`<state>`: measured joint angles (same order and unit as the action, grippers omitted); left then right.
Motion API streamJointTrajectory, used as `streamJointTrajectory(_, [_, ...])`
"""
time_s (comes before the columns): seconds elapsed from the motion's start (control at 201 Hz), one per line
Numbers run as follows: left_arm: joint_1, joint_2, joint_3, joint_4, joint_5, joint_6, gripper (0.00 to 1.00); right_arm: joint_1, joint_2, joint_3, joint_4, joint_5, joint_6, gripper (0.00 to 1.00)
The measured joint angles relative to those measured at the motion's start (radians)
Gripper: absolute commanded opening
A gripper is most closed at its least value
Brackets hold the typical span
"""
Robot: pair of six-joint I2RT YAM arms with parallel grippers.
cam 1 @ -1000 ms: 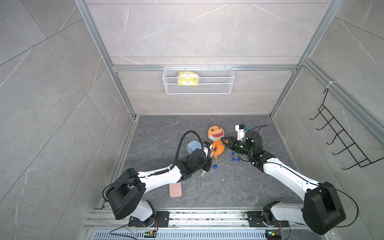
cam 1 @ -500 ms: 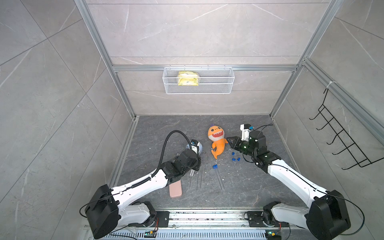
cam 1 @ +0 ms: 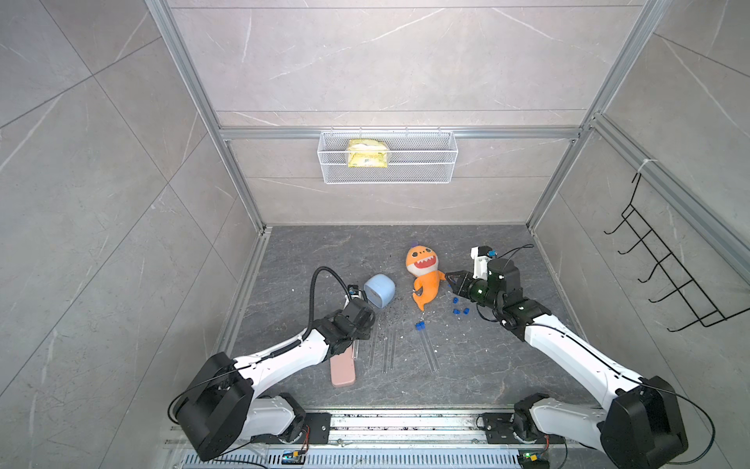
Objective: Remove stoppers from test tubes
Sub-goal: Place the test tube at the center of the board.
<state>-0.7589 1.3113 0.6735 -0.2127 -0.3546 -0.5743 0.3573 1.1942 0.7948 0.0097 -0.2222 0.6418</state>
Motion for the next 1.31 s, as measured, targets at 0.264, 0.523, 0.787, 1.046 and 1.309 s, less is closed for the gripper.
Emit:
streamJointTrajectory(0.264, [0.018,0.132,0.003,0.087,0.023,-0.024,0.0,-0.006,-0.023,-0.026,-0.012,0.01,-0.011,0.0])
streamJointTrajectory(0.523, [0.027,0.222,0.039,0.095,0.023,-0.044,0.0,-0.024,-0.019,-0.046,-0.014,0.037,-0.011,0.0])
streamJointTrajectory(0.787, [0.041,0.27,0.048,0.098,0.025,-0.061,0.19,-0.038,0.042,-0.074,-0.013,0.077,-0.01,0.0])
streamJointTrajectory(1.046, [0.045,0.273,0.052,0.1,0.033,-0.074,0.44,-0.054,0.124,-0.085,-0.004,0.141,-0.006,0.0])
streamJointTrajectory(1.309, [0.045,0.177,0.061,0.051,0.035,-0.065,0.49,-0.059,0.222,-0.084,0.04,0.273,0.028,0.0])
